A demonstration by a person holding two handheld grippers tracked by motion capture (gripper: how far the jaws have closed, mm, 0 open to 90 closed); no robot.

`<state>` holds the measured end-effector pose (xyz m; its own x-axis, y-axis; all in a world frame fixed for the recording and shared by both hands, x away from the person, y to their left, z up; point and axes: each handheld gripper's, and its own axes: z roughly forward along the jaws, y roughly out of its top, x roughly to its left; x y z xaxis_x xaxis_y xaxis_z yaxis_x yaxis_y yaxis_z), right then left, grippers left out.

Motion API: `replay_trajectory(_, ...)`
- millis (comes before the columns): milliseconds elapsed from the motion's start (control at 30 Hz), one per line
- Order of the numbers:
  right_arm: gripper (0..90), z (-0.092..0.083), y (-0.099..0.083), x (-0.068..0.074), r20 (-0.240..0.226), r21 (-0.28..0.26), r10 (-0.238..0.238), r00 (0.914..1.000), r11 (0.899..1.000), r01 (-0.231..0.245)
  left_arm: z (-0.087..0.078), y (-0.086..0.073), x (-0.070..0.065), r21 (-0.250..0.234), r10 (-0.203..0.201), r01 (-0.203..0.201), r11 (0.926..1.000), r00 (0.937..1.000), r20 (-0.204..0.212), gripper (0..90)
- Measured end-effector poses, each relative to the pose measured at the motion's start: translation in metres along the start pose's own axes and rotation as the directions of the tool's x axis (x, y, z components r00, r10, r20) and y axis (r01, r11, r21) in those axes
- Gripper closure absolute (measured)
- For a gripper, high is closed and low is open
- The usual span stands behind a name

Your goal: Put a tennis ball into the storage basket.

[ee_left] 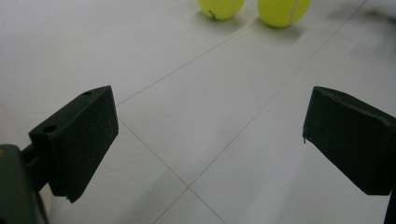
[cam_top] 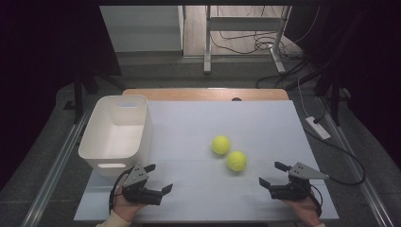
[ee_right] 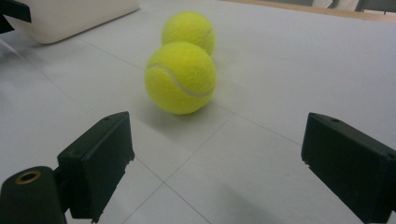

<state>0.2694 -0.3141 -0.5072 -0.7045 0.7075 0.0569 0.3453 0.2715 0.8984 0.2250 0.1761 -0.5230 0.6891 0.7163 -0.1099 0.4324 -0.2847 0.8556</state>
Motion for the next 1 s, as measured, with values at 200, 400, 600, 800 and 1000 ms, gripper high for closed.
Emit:
replay_trajectory(200, 9.0, 0.0014, 0.0003, -0.0001, -0.007, 0.002, -0.001, 1.0000, 1.000, 0.001, -0.0011, -0.0008, -0.0003, -0.002, -0.002, 0.002, 1.0000, 1.0000, -0.004, 4.2)
replay_trajectory(400, 9.0, 0.0028, 0.0002, 0.0001, -0.009, 0.009, -0.005, 0.9999, 1.000, 0.005, -0.0008, -0.0005, -0.0003, -0.001, 0.000, 0.000, 1.0000, 1.0000, -0.005, 4.2)
replay_trajectory(600, 9.0, 0.0021, -0.0004, 0.0007, -0.011, 0.011, -0.004, 0.9999, 1.000, 0.004, -0.0006, 0.0005, -0.0008, -0.004, 0.003, -0.003, 1.0000, 1.0000, -0.004, 4.2)
replay_trajectory(800, 9.1, 0.0019, -0.0006, 0.0012, -0.014, 0.010, -0.003, 0.9999, 1.000, 0.003, -0.0005, 0.0009, -0.0008, -0.003, 0.005, -0.005, 1.0000, 1.0000, -0.006, 4.2)
replay_trajectory(1000, 9.1, 0.0028, -0.0007, 0.0012, -0.014, 0.014, -0.003, 0.9999, 1.000, 0.003, -0.0015, 0.0015, -0.0007, -0.007, 0.004, -0.004, 1.0000, 1.0000, -0.007, 4.2)
